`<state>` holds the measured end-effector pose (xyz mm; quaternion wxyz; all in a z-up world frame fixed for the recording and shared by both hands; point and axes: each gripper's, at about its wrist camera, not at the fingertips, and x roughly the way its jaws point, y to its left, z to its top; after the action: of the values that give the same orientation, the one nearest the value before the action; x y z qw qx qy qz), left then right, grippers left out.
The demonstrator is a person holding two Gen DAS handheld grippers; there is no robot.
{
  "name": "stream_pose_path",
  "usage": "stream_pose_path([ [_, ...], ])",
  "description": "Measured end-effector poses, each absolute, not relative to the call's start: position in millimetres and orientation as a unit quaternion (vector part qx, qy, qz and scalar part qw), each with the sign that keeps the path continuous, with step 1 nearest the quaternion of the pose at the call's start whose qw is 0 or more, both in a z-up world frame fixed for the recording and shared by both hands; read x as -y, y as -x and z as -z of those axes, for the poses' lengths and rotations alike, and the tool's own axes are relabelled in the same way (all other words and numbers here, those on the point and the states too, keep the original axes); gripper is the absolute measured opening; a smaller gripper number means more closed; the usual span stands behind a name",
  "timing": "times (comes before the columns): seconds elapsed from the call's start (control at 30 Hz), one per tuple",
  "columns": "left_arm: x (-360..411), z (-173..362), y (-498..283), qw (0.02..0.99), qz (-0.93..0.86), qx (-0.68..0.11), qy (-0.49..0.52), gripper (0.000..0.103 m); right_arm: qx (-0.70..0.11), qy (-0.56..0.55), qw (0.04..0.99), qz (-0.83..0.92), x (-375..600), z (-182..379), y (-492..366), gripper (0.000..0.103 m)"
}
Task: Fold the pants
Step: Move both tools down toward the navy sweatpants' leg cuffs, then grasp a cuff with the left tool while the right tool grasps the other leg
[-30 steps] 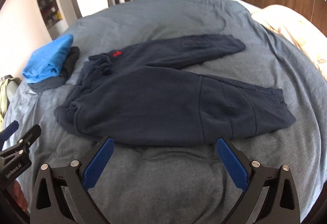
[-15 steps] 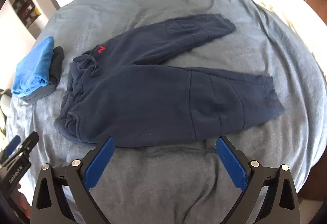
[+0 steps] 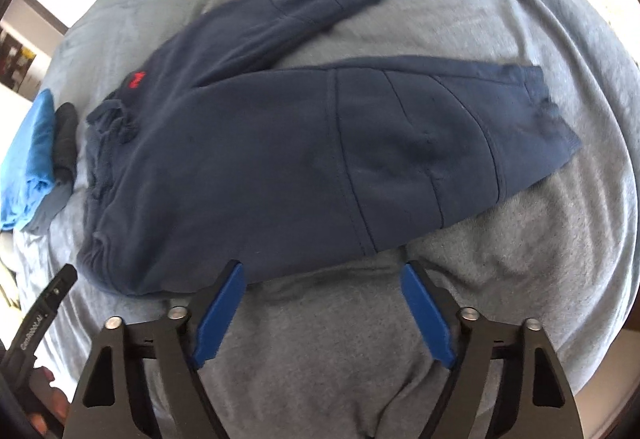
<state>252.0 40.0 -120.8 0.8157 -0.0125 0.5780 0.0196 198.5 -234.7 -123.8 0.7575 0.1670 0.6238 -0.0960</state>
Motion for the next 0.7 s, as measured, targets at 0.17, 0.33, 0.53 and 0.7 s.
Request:
stream_pose_path([
  [0.17, -37.5, 130.3, -259.5, 0.807, -0.018, -0.590, 0.011, 0.067, -0.631, -0.178, 0.748, 0.101, 240.6, 131.9, -204.4, 0.073],
  [0.33, -35.5, 139.8, -269.7, 0.804, -0.020, -0.594, 0.005, 0.061, -0.638, -0.188, 0.739, 0.101, 248.7, 139.9, -209.2, 0.070],
  [0.53, -37.7, 154.3, -278.1, 0.789, -0.024, -0.614, 0.011, 0.051, -0.644, -0.181, 0.736, 0.104, 251.5, 143.6, -219.8, 0.060],
  [0.7, -38.5, 159.4, -279.7, 0.780, -0.018, -0.625, 0.015, 0.041, -0.654, -0.165, 0.731, 0.103, 250.3, 144.5, -227.2, 0.046],
])
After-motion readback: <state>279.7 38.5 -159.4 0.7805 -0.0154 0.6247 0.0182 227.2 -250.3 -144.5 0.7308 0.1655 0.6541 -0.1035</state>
